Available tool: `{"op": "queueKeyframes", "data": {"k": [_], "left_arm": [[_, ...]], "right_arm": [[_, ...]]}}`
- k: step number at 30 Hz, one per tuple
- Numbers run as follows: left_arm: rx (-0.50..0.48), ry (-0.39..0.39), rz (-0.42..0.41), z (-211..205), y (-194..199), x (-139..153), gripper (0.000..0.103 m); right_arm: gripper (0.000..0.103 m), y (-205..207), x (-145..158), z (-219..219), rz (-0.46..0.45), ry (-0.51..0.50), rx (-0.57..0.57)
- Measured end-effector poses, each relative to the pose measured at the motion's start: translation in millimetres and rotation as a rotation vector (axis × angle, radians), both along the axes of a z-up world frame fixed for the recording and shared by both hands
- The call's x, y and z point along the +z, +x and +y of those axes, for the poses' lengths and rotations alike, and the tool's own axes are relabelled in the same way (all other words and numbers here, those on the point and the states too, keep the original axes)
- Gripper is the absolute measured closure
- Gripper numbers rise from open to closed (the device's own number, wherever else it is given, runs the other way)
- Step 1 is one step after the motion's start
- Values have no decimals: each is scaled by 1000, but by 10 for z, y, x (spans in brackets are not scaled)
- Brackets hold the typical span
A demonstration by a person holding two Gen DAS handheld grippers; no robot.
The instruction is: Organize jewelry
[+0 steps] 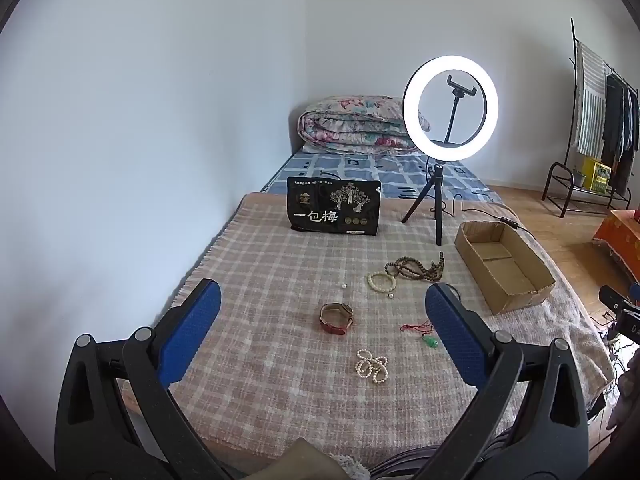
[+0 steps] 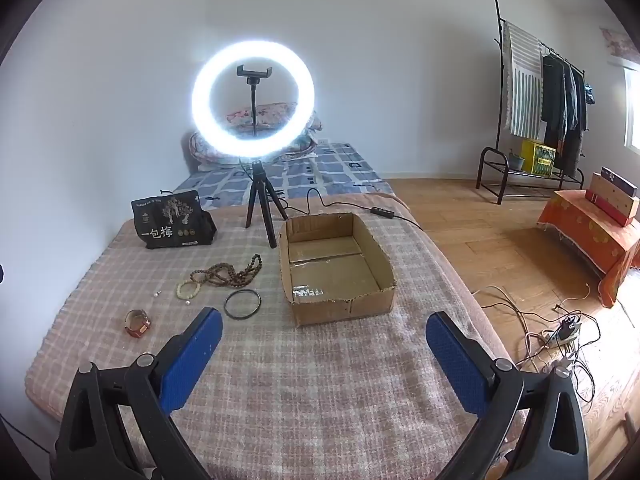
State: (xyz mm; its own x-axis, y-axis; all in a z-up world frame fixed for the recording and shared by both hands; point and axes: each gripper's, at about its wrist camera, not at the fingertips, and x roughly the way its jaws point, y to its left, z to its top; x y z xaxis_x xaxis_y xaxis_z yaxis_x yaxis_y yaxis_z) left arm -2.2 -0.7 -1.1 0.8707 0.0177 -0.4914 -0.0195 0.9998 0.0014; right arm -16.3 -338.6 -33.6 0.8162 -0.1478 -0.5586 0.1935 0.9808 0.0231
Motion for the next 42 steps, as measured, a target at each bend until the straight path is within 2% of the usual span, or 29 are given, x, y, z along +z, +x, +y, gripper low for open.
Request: {"op": "queueKeyframes", "data": {"k": [31, 42], "left_arm": [[-5, 1, -15, 35, 82, 141, 0], [-7, 4, -17, -21, -13, 90, 0]], "right_arm": [[0, -11, 41, -38, -2, 4, -1], [0, 10, 47, -58, -2, 14, 1]]}}
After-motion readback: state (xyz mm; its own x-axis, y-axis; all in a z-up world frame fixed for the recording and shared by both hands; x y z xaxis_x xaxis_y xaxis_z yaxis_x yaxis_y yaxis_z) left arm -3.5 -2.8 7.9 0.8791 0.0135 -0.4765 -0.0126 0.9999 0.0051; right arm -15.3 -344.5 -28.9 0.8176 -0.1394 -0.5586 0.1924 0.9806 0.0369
